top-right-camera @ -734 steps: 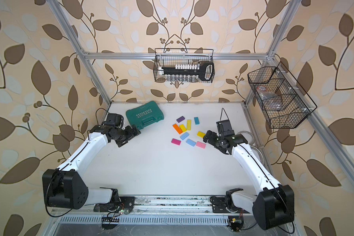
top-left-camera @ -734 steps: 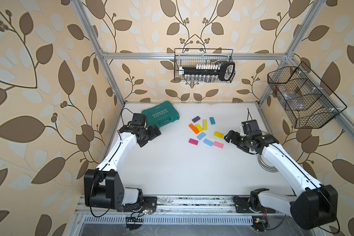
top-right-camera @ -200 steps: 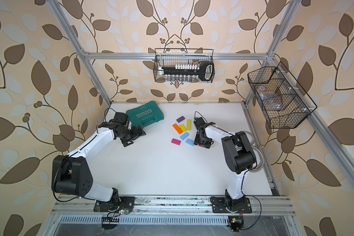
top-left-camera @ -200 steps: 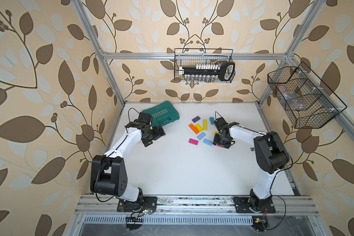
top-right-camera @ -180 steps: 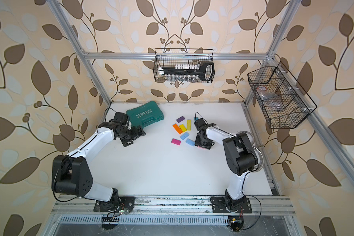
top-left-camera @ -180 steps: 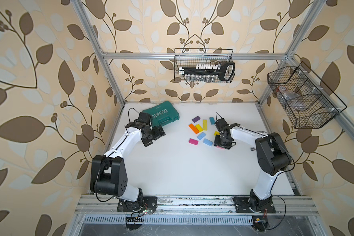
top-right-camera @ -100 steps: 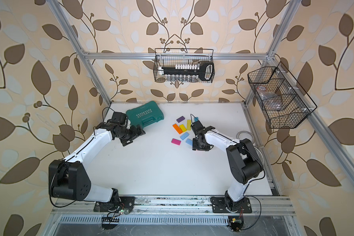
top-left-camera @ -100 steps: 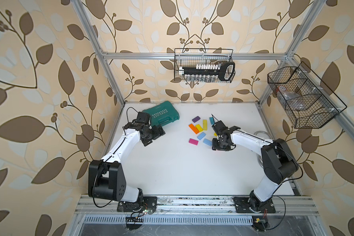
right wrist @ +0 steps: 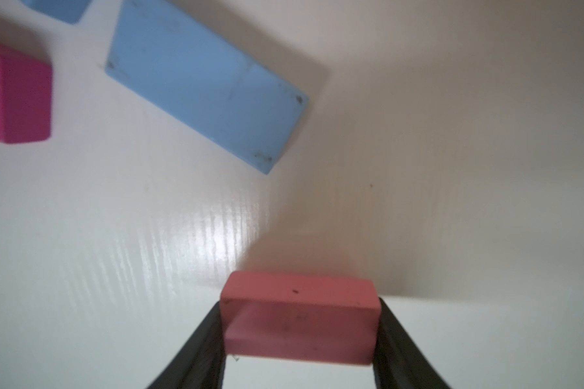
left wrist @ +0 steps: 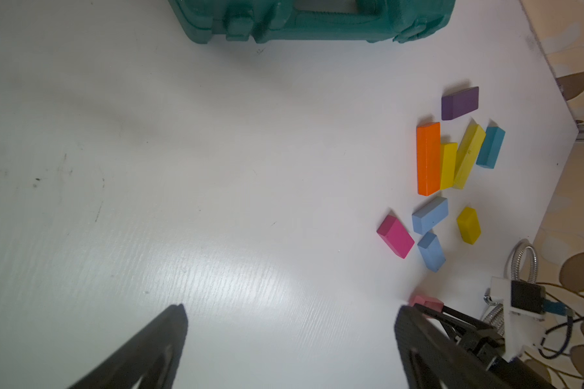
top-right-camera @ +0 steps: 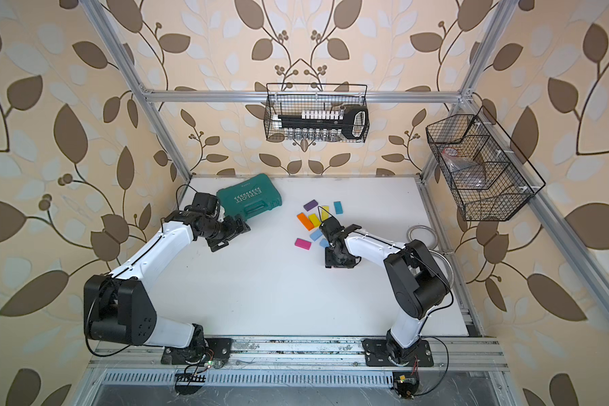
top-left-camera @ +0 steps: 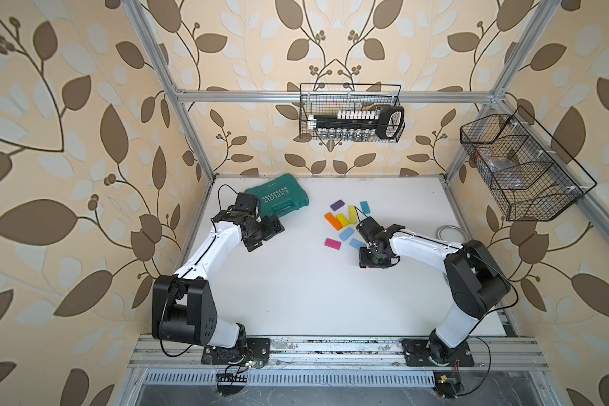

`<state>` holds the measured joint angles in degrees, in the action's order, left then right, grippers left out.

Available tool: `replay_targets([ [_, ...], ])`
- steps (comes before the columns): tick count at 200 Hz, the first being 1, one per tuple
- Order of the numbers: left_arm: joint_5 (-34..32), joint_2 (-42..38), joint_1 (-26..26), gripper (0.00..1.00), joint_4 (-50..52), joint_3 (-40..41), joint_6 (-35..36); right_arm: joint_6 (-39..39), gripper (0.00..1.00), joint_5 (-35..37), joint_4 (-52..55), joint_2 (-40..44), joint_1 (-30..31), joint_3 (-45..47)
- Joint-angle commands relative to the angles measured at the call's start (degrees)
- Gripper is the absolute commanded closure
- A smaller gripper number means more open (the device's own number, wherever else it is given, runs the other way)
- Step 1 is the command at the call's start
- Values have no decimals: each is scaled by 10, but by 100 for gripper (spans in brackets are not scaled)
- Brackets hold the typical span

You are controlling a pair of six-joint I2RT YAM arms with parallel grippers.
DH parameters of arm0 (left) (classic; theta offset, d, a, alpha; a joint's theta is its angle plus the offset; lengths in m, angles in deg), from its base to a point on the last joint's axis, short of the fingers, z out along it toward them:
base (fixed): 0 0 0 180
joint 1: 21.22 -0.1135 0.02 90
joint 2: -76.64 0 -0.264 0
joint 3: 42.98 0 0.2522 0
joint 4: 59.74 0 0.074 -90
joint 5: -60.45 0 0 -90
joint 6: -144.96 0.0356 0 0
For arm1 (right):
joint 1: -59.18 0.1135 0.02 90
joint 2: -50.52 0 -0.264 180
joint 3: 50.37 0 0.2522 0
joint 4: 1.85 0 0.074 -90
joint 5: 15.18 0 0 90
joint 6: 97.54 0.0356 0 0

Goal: Assemble the letter c with building blocks
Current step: Place the building block at the center of the board.

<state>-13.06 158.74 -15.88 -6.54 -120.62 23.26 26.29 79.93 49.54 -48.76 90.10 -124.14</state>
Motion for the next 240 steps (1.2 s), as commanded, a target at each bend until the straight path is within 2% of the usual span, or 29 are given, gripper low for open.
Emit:
replay_targets([
  [1, 7, -12, 5, 1, 6, 1, -1, 34, 48, 0, -13, -3, 10, 15],
  [50, 8, -12, 5, 1, 6, -1, -3, 49, 45, -5, -27, -11, 14, 25],
  [106, 10, -12, 6, 1, 5, -1, -6, 51, 30, 4, -27, -8, 16, 30],
  [138, 10, -12, 5, 1, 5, -2, -6, 48, 30, 5, -27, -8, 16, 29],
  [186, 10, -12, 6, 1, 5, -1, -8, 28, 36, 5, -27, -15, 16, 25],
  [240, 10, -13, 6, 1, 5, 0, -7, 17, 38, 11, -25, -30, 16, 14],
])
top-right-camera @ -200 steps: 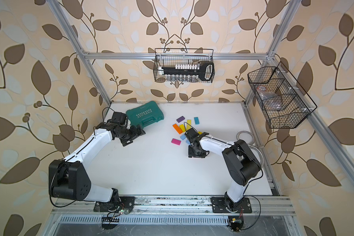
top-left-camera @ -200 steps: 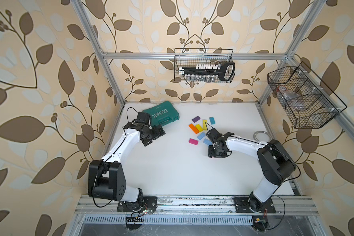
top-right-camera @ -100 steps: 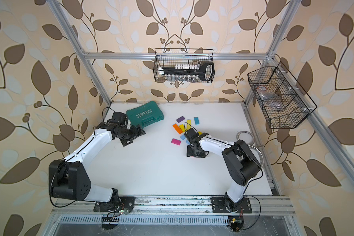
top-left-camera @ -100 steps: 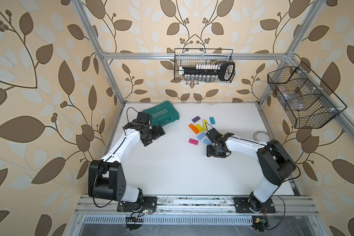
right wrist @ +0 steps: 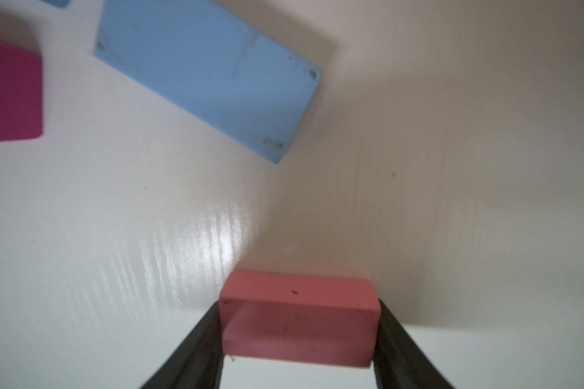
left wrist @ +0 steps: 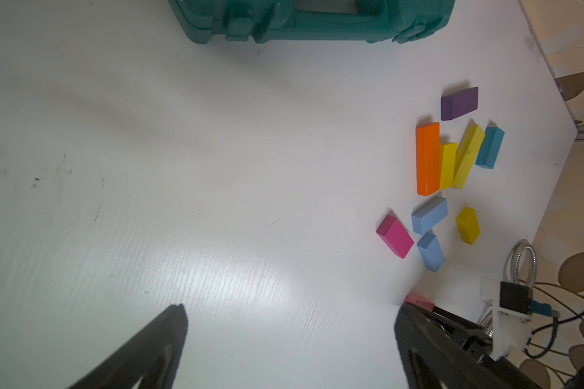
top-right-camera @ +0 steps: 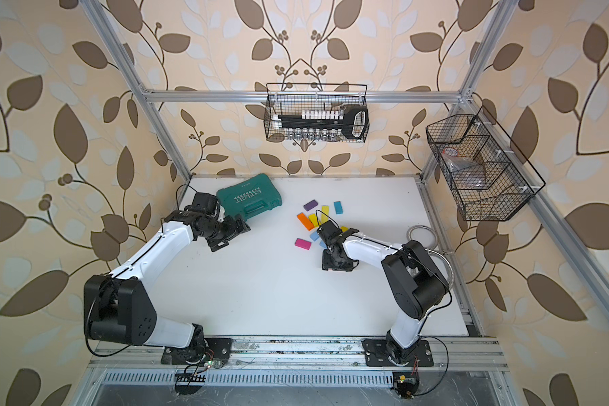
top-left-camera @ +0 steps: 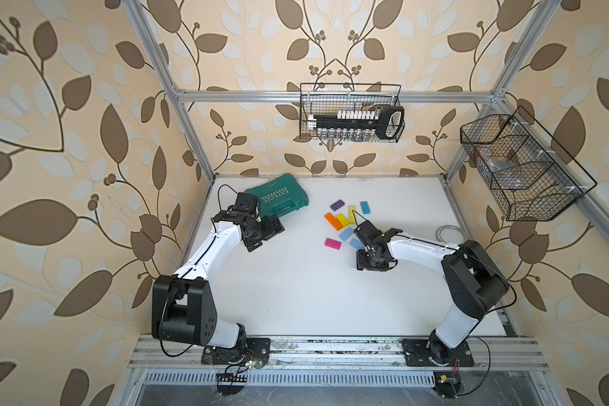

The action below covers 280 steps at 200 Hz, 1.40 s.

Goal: Assemble the letter c with building blocks
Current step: Place the building block at the center of the board, then pick up the building block from the center of the board.

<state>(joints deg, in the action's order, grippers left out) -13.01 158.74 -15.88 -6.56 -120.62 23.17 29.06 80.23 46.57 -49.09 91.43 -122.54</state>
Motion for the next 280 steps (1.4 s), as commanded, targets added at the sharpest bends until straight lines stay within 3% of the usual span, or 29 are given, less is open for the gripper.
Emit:
replay_targets([
  [1, 10, -13, 6, 1, 5, 0, -6, -11, 39, 8, 5, -27, 3, -2],
  [134, 9, -12, 5, 1, 5, -1, -7, -13, 35, 16, 9, -44, 3, -20],
  [220, 12, -13, 6, 1, 4, -2, -8, 1, 15, 15, 14, 18, 3, -18],
  [245, 14, -13, 5, 1, 1, -3, -10, 24, 14, 24, 43, 33, 0, -62],
  [280, 17, -6, 5, 1, -4, -3, -11, 104, 14, 14, 83, -20, -16, -147],
])
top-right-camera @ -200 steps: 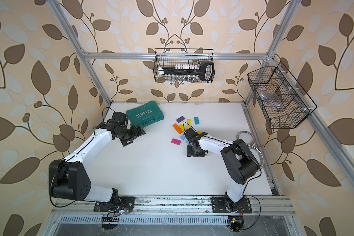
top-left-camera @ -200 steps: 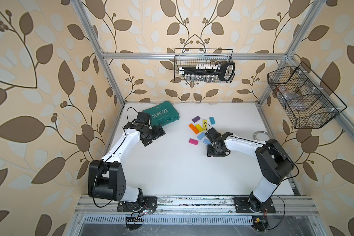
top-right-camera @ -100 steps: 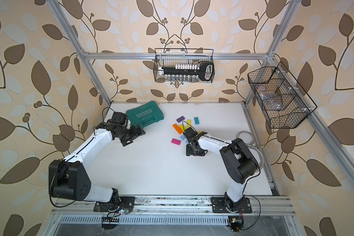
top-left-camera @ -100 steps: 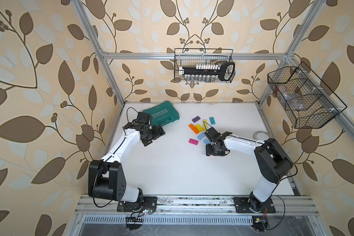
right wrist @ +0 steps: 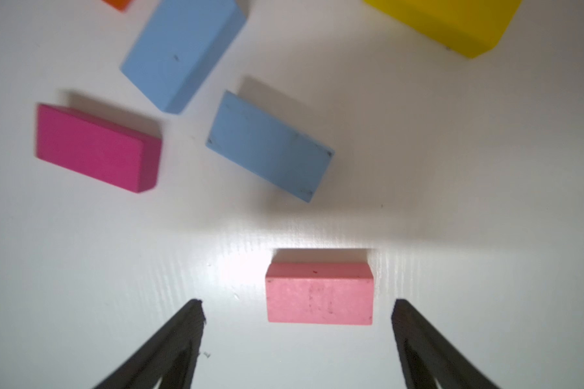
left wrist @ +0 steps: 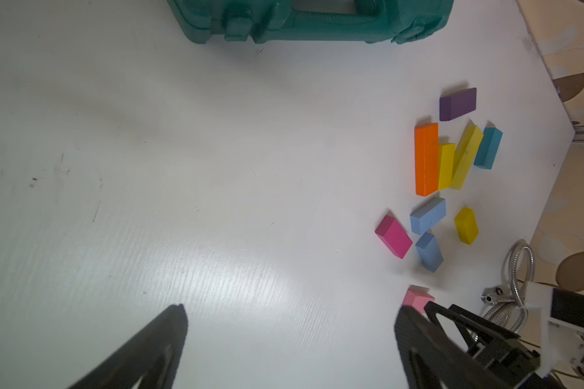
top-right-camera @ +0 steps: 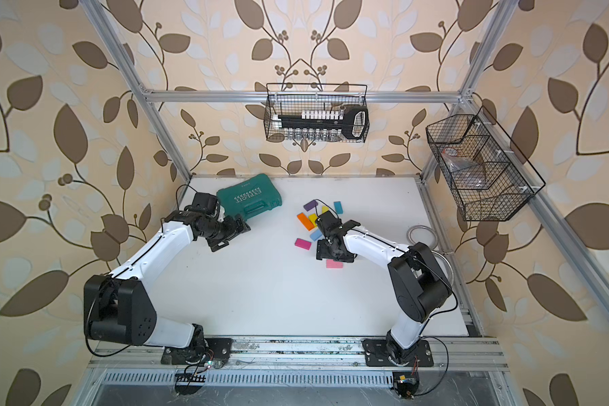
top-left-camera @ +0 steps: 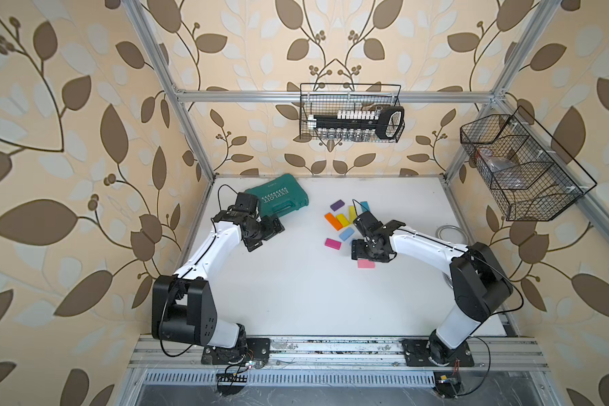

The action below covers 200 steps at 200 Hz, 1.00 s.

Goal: Assemble the letter c with building blocks
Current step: Pick up the building block from the center of the board.

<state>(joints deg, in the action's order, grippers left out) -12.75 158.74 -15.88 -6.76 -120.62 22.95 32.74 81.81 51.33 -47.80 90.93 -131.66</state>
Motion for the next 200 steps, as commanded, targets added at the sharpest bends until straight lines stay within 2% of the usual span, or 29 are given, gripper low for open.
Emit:
replay_targets([
  [1, 14, -6, 5, 1, -2, -3, -9, 70, 14, -2, 36, -34, -11, -60],
  [27, 21, -4, 5, 1, -8, -2, -13, 139, 15, 9, 52, -77, -16, -106],
  [60, 26, -2, 5, 1, -11, -4, -14, 180, 17, 31, 77, -114, -20, -152],
  [114, 33, 1, 5, 1, -17, -6, -12, 171, 19, 38, 93, -159, -28, -187],
  [200, 34, 27, 5, 1, -18, -13, -12, 138, 19, 0, 57, -197, -32, -189],
])
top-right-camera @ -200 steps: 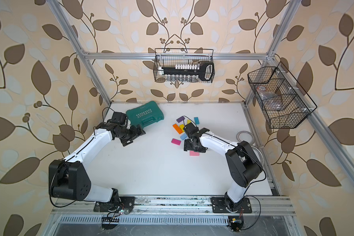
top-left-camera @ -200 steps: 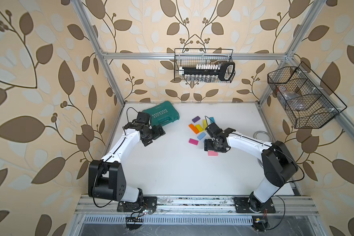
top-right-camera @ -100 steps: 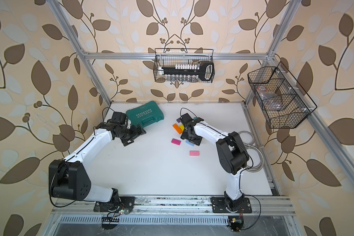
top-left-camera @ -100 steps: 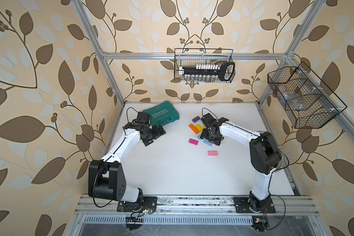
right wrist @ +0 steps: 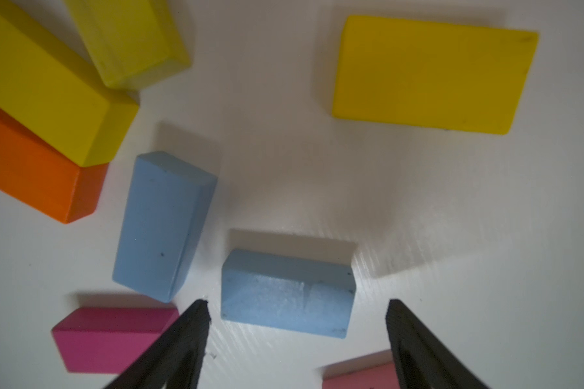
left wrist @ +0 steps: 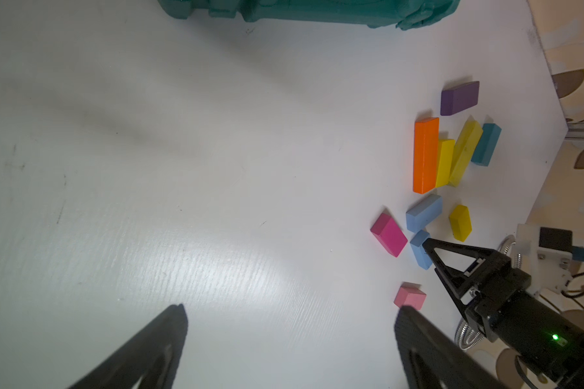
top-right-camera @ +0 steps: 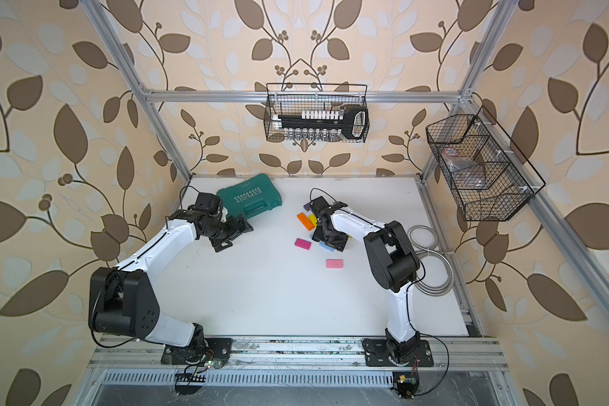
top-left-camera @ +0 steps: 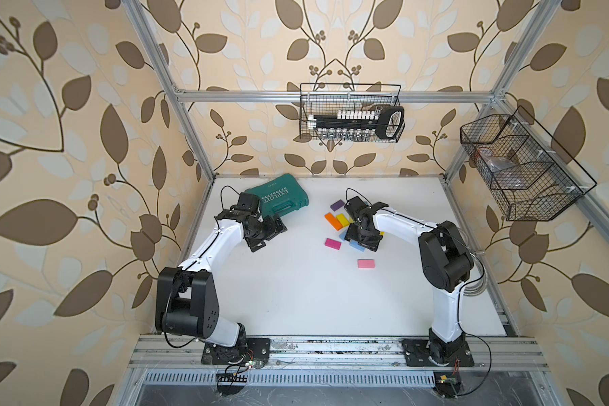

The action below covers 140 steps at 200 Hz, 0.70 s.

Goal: Assemble the letter c with building blocks
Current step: Pick up the building block from the center of the board.

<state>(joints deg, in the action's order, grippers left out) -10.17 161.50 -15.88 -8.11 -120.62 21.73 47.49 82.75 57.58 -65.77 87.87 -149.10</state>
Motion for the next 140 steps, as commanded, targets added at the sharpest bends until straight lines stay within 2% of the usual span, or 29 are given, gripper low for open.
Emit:
replay_targets([
  [1, 9, 0, 5, 1, -4, -13, 0, -9, 19, -10, -6, -17, -1, -15],
  [31, 6, -1, 5, 1, -5, -11, 0, -14, 20, -17, -15, -28, -6, -16],
  [59, 5, 0, 6, 1, -3, -10, -1, -22, 26, -27, -16, -36, -10, -19],
  [79, 3, -2, 5, 1, 0, -10, 1, -35, 42, -32, -24, -29, -11, -10],
  [95, 0, -6, 6, 1, 3, -10, 3, -48, 61, -36, -39, -7, -13, 5],
  [109, -2, -9, 5, 1, 8, -9, 5, -89, 71, -35, -47, 22, -18, 21],
  [140, -2, -17, 5, 1, 10, -6, 6, -169, 73, -17, -50, 107, -26, 71],
])
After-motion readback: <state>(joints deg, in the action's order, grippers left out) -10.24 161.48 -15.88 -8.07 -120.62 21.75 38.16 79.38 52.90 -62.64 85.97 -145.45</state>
